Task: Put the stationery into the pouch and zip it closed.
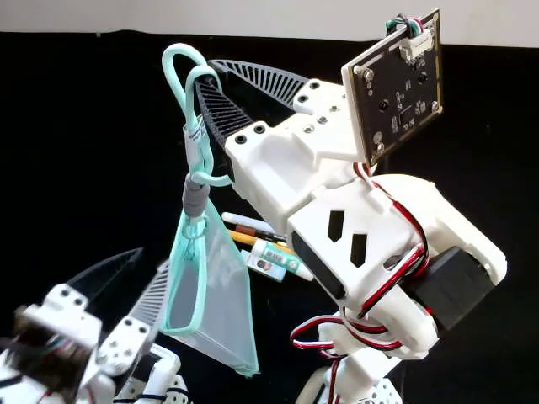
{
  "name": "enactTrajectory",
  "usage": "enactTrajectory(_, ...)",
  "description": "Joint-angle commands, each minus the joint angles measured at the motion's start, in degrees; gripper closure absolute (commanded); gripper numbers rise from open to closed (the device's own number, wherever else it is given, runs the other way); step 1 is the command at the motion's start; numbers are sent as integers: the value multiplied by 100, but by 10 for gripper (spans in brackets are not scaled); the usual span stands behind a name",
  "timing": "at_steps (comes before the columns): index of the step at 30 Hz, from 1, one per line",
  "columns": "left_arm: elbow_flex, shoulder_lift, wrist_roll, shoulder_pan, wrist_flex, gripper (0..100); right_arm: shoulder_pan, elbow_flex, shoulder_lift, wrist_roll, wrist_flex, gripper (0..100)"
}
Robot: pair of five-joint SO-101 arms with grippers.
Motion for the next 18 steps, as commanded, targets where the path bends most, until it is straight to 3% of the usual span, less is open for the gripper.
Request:
enactTrajectory(1, 189, 13, 9, 84, -141, 870, 101, -470, 13, -70, 22, 991)
enactTrajectory(14, 1042, 13, 9, 620, -105, 875, 101, -470, 13, -70, 22, 991)
enactTrajectory(18, 1042, 13, -18, 673, -105, 984, 163, -470, 13, -62, 22, 991)
